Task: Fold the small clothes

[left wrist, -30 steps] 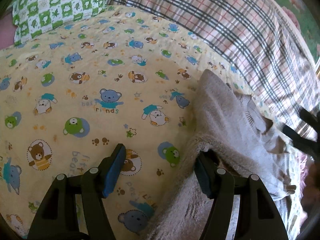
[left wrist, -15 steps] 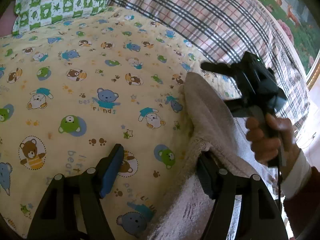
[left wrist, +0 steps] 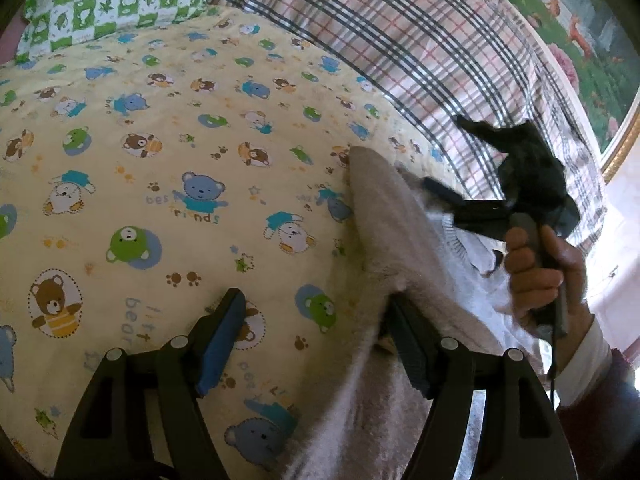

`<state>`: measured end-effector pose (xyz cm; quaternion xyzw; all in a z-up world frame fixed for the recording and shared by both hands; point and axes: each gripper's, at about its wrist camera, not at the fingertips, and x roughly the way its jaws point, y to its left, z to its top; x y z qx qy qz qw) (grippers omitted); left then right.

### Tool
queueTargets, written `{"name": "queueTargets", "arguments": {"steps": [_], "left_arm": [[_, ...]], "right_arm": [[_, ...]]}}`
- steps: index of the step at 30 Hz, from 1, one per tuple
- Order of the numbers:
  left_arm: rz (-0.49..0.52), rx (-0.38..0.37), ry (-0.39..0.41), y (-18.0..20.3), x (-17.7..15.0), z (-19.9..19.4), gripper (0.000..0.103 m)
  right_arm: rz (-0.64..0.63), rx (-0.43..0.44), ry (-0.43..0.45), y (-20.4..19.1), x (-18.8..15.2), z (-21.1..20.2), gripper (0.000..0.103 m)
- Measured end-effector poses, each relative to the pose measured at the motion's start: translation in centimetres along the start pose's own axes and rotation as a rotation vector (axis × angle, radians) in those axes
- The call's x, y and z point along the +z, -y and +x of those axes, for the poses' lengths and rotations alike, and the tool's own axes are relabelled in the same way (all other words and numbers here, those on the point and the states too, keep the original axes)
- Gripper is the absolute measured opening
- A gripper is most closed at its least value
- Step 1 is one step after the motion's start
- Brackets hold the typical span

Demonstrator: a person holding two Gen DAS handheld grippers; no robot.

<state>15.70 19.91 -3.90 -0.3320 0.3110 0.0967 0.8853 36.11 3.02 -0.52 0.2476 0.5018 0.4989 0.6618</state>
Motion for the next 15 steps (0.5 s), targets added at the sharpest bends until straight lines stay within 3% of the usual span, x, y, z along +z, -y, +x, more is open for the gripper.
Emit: {"name": "queueTargets", "arguments": {"steps": [4,8,12,13,15], "left_arm": [[0.011,-0.003,0.002,0.3,-0.1,0.0,0.074],[0.038,-0.028,-0.001,0.8,-0.3,-0.2,0.074],[0.026,-0.033,-0.027,0.5,-0.2,0.3,0.074],[0.010,-0.040,-0.030,0.2,-0.1,0.4,0.074],[-0.006,-0.050,-0.026,-0.1,0.0,0.3,0.074]], "right_arm": [[-0.023,-0.003,-0.037,-0.7,0.0,-0.6,0.085],[-0.045,0.065,-0.134,-1.6,-0.6,3.1,0.085],[-0.033,-0.045,-0.277,-0.8,-1.3,9.0,0.085],[-0.061,-0.047,-0.279,-1.1,-1.4,10.1,0.085],[-0.099,0.048,-0.220,-2.2,-1.4,10.0,0.085]]}}
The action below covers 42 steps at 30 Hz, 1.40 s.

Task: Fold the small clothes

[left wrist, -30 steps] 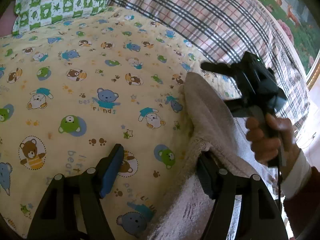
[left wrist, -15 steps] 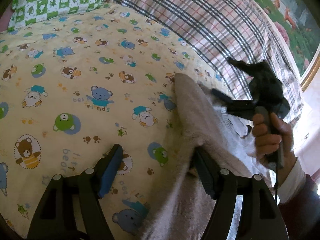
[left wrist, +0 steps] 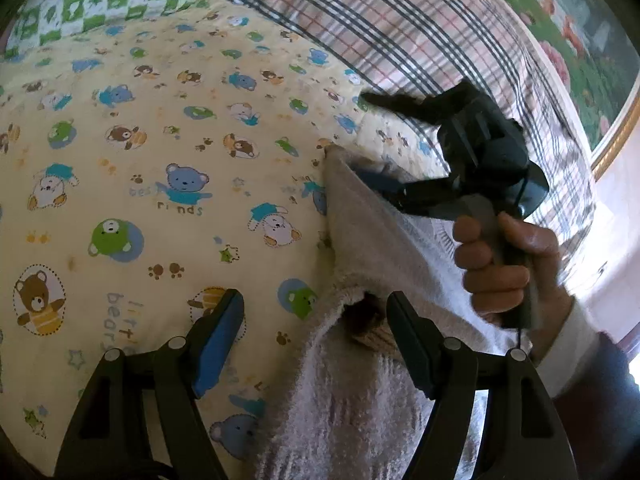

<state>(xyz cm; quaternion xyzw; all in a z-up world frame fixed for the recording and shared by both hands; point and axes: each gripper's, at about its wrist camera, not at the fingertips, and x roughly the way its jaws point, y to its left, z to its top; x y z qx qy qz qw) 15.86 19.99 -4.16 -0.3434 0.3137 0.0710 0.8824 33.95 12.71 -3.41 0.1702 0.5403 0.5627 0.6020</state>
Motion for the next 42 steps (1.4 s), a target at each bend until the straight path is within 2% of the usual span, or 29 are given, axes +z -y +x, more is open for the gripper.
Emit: {"name": "queueTargets", "arguments": {"steps": [2,4,7,9,11,13,15,16,17,18,20,21,22,23,25,28,30,32,36,38,42], "left_arm": [[-0.009,-0.010,0.003,-0.1,0.1,-0.2,0.074],[-0.013,-0.037,-0.038,-0.1,0.6,0.0,0.074],[-0.001,-0.096,-0.092,0.4,2.2,0.4,0.075],[0.006,-0.108,-0.139,0.7,3.2,1.5,0.080],[0.008,-0.082,-0.197,0.9,4.5,3.3,0.079],[0.012,-0.093,-0.244,1.1,5.6,5.1,0.078],[0.047,-0.075,-0.276,1.9,6.1,6.3,0.067],[0.092,-0.076,-0.290,2.6,6.2,6.8,0.020],[0.147,-0.071,-0.307,3.4,6.1,7.3,0.012],[0.173,-0.054,-0.290,3.7,6.0,7.0,0.012],[0.238,-0.042,-0.207,4.4,5.9,5.4,0.010],[0.239,-0.027,-0.186,4.2,5.8,5.0,0.010],[0.239,0.038,-0.179,3.6,5.7,5.0,0.010],[0.239,0.067,-0.190,3.2,5.6,5.2,0.010],[0.213,0.061,-0.200,2.5,5.6,4.8,0.016],[0.207,0.037,-0.175,2.7,5.3,2.5,0.018],[0.210,0.041,-0.163,2.8,4.7,1.1,0.019],[0.205,0.044,-0.171,2.7,3.6,-0.4,0.029],[0.197,0.044,-0.187,2.7,0.9,-2.8,0.035],[0.196,0.043,-0.192,2.6,-0.7,-4.4,0.043],[0.193,0.031,-0.212,2.3,-4.1,-7.5,0.051]], "right_arm": [[0.009,0.023,0.096,-0.2,-0.1,-1.6,0.085],[0.013,-0.051,0.156,-0.5,-0.7,-3.8,0.085],[0.015,-0.107,0.194,-0.9,-2.9,-7.2,0.085],[0.036,-0.108,0.234,-1.0,-5.4,-10.1,0.085],[0.074,-0.121,0.293,-0.9,-9.2,-13.5,0.085],[0.107,-0.144,0.344,-0.8,-13.2,-16.3,0.085],[0.144,-0.190,0.413,-0.5,-17.7,-19.3,0.085],[0.171,-0.208,0.441,-0.3,-19.6,-20.5,0.085],[0.196,-0.228,0.464,0.0,-21.2,-21.7,0.085],[0.222,-0.255,0.490,0.4,-23.1,-22.9,0.085],[0.268,-0.347,0.526,1.2,-26.4,-25.3,0.085],[0.288,-0.415,0.540,1.5,-27.5,-26.2,0.085],[0.309,-0.505,0.556,1.9,-28.6,-27.3,0.085],[0.328,-0.563,0.560,2.4,-29.3,-28.1,0.081],[0.361,-0.545,0.590,2.7,-30.4,-29.8,0.075],[0.341,-0.604,0.624,0.9,-31.0,-31.1,0.076],[0.319,-0.606,0.643,-0.1,-31.7,-31.7,0.076],[0.323,-0.584,0.659,-1.1,-32.4,-31.9,0.077],[0.319,-0.568,0.663,-2.6,-34.5,-31.8,0.077],[0.307,-0.580,0.649,-3.6,-35.8,-31.4,0.077],[0.285,-0.573,0.615,-5.1,-38.7,-30.7,0.077]]}}
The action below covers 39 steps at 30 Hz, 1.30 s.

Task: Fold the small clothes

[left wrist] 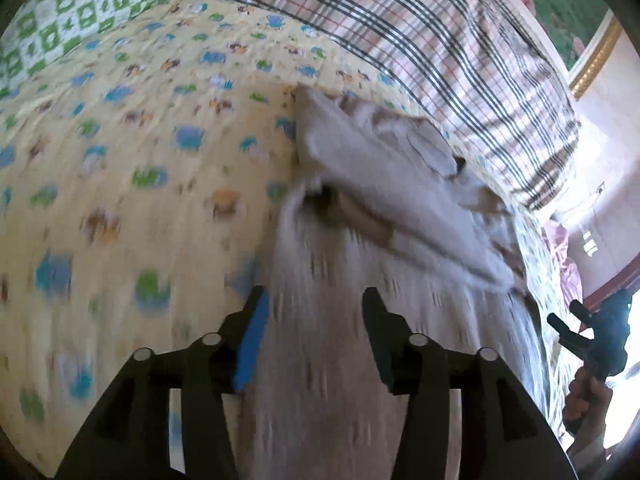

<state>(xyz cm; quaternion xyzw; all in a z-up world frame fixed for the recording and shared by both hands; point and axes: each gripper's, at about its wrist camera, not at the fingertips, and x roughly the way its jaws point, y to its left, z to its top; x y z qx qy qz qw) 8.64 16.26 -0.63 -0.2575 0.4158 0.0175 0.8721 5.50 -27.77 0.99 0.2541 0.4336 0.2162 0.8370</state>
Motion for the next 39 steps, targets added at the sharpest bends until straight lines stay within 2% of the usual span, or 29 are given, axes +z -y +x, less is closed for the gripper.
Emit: {"name": "queueTargets", "arguments": {"steps": [4,9,11,20,24,27,30,33,35,38,39], "left_arm": [[0.036,0.015,-0.020,0.4,-4.1,-2.4,0.056],[0.051,0.001,-0.045,0.2,-7.7,-4.6,0.061],[0.053,-0.006,-0.058,0.1,-9.2,-5.6,0.067],[0.041,-0.019,-0.131,-2.0,-13.6,-8.4,0.069],[0.014,-0.062,-0.165,-2.6,-15.1,-8.9,0.069],[0.023,-0.097,-0.184,-2.4,-15.9,-8.9,0.067],[0.042,-0.133,-0.208,-1.7,-16.5,-8.6,0.066],[0.092,-0.145,-0.225,-1.3,-17.0,-8.6,0.061],[0.098,-0.175,-0.230,-1.7,-17.2,-8.5,0.061],[0.046,-0.264,-0.268,-3.1,-16.8,-8.0,0.064],[0.018,-0.292,-0.277,-3.6,-16.6,-7.9,0.064]], "right_arm": [[-0.038,-0.028,-0.012,-0.1,-2.7,-1.8,0.077],[-0.060,-0.060,-0.028,0.3,-5.7,-3.9,0.077],[-0.067,-0.065,-0.036,0.6,-7.0,-4.9,0.077],[-0.056,-0.043,-0.056,2.5,-12.0,-9.5,0.077],[-0.044,-0.026,-0.073,3.6,-13.9,-10.9,0.077],[-0.078,-0.026,-0.132,3.7,-15.6,-10.9,0.077],[-0.092,0.064,-0.182,3.3,-17.2,-10.5,0.077],[-0.120,0.106,-0.240,2.6,-18.7,-9.4,0.077],[-0.128,0.122,-0.247,2.5,-19.4,-8.8,0.077],[-0.098,0.159,-0.223,2.7,-19.4,-8.3,0.076],[-0.089,0.165,-0.214,2.9,-19.4,-8.3,0.072]]}}
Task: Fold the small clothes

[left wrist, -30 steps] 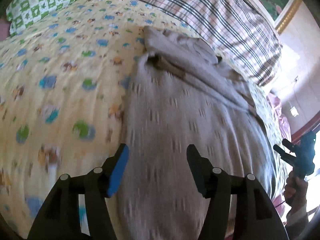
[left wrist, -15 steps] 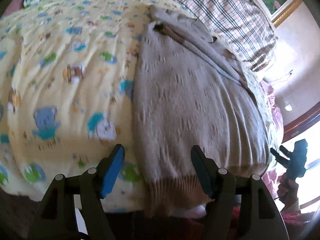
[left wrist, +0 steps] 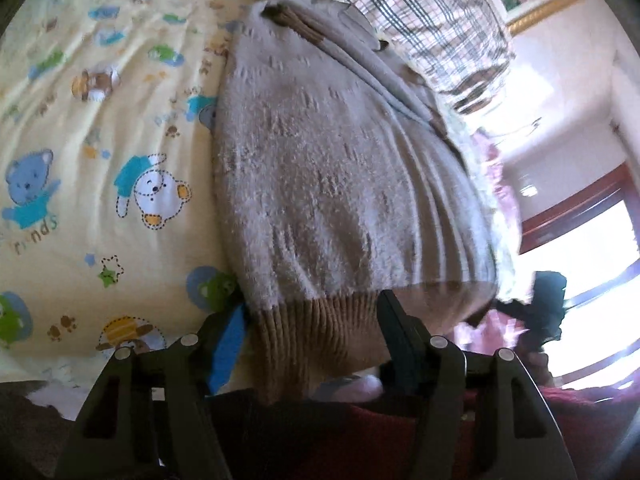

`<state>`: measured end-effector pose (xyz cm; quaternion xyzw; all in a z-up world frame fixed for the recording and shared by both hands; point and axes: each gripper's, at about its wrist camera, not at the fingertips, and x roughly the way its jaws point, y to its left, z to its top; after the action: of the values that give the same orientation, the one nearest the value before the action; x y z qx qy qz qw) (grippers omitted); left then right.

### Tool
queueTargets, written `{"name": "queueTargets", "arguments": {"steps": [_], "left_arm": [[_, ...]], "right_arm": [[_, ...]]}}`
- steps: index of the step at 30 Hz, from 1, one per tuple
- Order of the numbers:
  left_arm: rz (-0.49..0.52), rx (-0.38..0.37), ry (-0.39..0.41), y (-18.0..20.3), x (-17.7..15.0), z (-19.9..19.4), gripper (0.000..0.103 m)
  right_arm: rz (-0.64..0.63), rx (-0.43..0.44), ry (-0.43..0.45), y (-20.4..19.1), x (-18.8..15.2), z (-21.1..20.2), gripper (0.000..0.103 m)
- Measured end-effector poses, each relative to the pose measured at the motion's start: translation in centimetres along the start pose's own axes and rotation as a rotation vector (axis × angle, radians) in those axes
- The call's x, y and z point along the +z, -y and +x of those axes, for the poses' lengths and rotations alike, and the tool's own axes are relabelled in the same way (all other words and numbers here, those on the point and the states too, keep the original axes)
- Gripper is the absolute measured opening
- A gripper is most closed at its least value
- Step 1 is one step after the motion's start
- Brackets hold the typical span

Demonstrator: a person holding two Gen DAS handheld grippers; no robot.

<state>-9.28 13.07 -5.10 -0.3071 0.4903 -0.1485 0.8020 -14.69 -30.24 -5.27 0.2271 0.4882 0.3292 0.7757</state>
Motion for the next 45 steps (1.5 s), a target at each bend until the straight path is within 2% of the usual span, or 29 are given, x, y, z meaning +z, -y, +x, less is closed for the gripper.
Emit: {"name": "queueTargets", "arguments": {"steps": [2,3,4,5,6,7,10,14,23,28,33,38,45], "left_arm": [[-0.047,-0.060,-0.005,-0.9,0.3,-0.2,0.062],[-0.056,-0.076,-0.006,-1.2,0.3,-0.1,0.062],[-0.053,-0.080,-0.008,-1.3,0.4,0.0,0.057],[-0.040,-0.067,-0.008,-1.1,0.4,0.0,0.040],[-0.007,-0.034,-0.018,-0.8,0.4,0.1,0.027],[0.009,-0.018,-0.034,-0.7,0.3,0.4,0.004],[0.032,-0.019,-0.017,-0.4,-0.4,0.1,0.006],[0.001,-0.086,0.055,-0.1,-0.2,-1.3,0.005],[0.025,-0.199,0.236,3.1,3.9,-4.1,0.005],[0.033,-0.235,0.343,4.1,8.9,-4.0,0.005],[0.040,-0.248,0.421,4.4,15.0,-2.8,0.005],[0.060,-0.227,0.459,5.2,21.8,-1.1,0.005],[0.032,-0.189,0.466,3.5,31.3,2.8,0.005]], "right_arm": [[0.018,-0.025,0.000,0.7,-0.1,-0.2,0.042],[0.042,-0.037,0.003,1.3,-0.2,-0.3,0.034],[0.070,-0.040,0.003,2.0,-0.2,-0.4,0.016],[0.090,-0.034,0.001,2.5,-0.3,-0.5,0.010],[0.092,-0.026,0.002,2.5,-0.4,-0.7,0.010],[0.075,-0.028,-0.001,2.1,-0.4,-0.8,0.010],[0.032,0.042,0.015,0.7,0.1,-1.6,0.010],[0.018,0.131,0.062,-0.8,1.5,-2.2,0.009],[0.013,0.266,0.200,-2.3,6.3,-3.2,0.009],[0.002,0.306,0.284,-2.0,10.6,-3.4,0.009],[-0.016,0.273,0.343,-1.1,16.8,-2.7,0.009],[0.003,0.234,0.380,0.7,23.6,-1.2,0.009],[0.057,0.163,0.414,3.6,31.4,1.4,0.009]]}}
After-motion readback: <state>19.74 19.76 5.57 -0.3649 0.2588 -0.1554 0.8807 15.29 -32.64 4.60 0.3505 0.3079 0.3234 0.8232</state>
